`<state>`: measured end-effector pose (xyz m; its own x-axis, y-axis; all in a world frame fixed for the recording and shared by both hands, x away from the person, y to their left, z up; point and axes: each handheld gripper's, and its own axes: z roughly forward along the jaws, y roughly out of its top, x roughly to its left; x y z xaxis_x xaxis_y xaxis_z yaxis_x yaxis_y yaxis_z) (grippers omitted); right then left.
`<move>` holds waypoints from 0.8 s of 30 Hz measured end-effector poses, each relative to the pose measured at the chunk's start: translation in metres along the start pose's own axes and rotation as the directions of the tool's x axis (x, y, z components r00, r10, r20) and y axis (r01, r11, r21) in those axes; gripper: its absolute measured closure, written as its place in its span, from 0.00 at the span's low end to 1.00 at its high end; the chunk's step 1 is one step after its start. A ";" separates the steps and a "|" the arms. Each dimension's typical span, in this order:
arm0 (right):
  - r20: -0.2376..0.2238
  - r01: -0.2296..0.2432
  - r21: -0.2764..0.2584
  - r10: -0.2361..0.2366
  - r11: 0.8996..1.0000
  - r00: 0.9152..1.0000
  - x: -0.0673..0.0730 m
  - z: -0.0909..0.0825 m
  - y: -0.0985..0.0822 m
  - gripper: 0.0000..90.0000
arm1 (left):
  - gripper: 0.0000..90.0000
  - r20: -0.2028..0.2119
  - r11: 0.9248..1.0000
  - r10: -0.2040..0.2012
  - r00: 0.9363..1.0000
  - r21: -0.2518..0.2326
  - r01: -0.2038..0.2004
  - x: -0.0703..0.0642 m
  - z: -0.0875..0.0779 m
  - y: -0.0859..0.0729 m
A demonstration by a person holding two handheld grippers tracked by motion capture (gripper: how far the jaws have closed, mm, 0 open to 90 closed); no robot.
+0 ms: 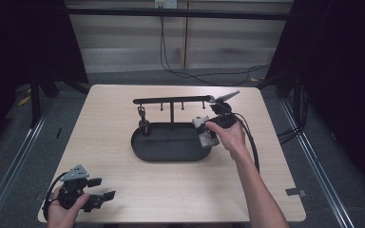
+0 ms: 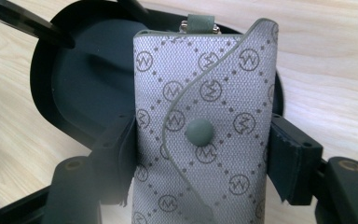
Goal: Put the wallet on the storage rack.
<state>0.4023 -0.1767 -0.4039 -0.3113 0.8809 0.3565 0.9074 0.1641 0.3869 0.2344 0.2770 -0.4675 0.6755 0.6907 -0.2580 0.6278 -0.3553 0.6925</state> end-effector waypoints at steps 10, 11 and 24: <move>-0.011 0.024 -0.023 -0.024 0.999 1.000 0.002 0.022 -0.001 0.37 | 0.24 -0.001 1.000 0.005 1.000 0.008 -0.005 -0.001 0.001 0.000; -0.012 0.024 -0.025 -0.024 0.999 1.000 0.001 0.024 -0.001 0.37 | 0.24 -0.002 1.000 0.004 1.000 0.010 -0.004 0.000 0.001 0.000; -0.033 -0.032 -0.044 0.030 0.998 0.999 -0.009 0.043 -0.012 0.37 | 0.24 -0.007 1.000 0.002 1.000 0.008 -0.002 0.000 0.001 0.000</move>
<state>0.4069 -0.1679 -0.4481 -0.2927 0.8702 0.3963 0.9034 0.1160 0.4127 0.2341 0.2764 -0.4680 0.6740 0.6943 -0.2522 0.6297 -0.3615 0.6876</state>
